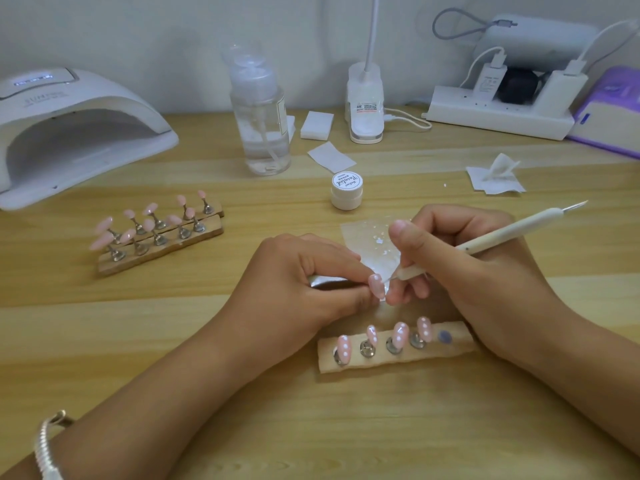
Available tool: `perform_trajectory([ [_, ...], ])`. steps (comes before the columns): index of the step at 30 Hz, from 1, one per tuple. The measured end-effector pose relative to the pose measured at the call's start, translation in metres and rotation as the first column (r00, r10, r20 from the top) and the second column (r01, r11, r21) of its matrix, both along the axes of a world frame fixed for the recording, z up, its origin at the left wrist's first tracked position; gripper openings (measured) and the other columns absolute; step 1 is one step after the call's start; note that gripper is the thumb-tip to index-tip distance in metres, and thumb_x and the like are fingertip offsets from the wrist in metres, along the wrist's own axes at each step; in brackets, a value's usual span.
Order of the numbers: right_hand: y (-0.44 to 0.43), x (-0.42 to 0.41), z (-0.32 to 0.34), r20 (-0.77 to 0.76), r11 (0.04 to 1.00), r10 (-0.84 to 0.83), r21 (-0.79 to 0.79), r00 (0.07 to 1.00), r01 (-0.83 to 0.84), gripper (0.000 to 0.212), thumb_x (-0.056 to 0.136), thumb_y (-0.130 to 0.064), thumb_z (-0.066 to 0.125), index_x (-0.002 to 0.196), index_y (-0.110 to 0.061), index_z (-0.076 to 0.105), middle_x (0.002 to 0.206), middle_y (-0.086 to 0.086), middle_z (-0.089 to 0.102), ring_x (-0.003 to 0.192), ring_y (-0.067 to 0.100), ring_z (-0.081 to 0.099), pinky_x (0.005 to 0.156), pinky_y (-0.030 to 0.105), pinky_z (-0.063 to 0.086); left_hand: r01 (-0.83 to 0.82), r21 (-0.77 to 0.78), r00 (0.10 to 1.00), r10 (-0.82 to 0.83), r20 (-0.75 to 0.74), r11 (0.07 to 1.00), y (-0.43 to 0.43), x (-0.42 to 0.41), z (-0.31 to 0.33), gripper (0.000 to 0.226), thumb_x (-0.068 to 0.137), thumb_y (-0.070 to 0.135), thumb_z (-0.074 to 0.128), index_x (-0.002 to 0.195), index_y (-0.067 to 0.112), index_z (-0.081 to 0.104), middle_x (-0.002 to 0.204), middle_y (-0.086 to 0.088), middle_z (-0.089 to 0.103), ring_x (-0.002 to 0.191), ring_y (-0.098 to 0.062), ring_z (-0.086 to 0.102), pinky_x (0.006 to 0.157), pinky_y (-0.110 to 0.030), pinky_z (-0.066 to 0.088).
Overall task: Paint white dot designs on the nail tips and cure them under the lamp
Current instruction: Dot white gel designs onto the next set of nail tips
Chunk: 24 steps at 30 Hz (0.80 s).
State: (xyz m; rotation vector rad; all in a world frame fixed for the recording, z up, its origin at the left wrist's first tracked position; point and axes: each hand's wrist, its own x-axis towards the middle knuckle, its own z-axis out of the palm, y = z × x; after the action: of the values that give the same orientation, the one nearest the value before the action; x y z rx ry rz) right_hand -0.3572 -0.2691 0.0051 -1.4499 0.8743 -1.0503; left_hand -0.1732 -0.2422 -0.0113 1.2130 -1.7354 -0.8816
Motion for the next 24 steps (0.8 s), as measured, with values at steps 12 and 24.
perform_trajectory([
  [12, -0.0011, 0.0008, -0.0015, -0.026, 1.0, 0.011, -0.026, 1.0, -0.012, 0.033, 0.084, -0.029, 0.067, 0.059, -0.009, 0.059, 0.047, 0.006, 0.053, 0.048, 0.017, 0.064, 0.051, 0.016, 0.047, 0.001, -0.02, 1.0, -0.001, 0.013, 1.0, -0.0001, -0.0009, 0.0007, 0.019, 0.071, 0.017, 0.081, 0.086, 0.028, 0.079, 0.079, 0.014, 0.075, 0.09, -0.012, 0.069, 0.086, -0.032, 0.052],
  [24, -0.0014, 0.0001, -0.0022, -0.029, 1.0, 0.021, -0.008, 0.999, -0.021, 0.035, 0.084, -0.029, 0.067, 0.061, -0.003, 0.058, 0.049, 0.008, 0.054, 0.049, 0.017, 0.065, 0.051, 0.016, 0.048, -0.007, -0.021, 1.0, 0.008, 0.025, 1.0, -0.0007, -0.0001, 0.0008, 0.021, 0.072, 0.01, 0.086, 0.086, 0.025, 0.081, 0.081, 0.018, 0.076, 0.093, -0.005, 0.069, 0.088, -0.032, 0.053],
])
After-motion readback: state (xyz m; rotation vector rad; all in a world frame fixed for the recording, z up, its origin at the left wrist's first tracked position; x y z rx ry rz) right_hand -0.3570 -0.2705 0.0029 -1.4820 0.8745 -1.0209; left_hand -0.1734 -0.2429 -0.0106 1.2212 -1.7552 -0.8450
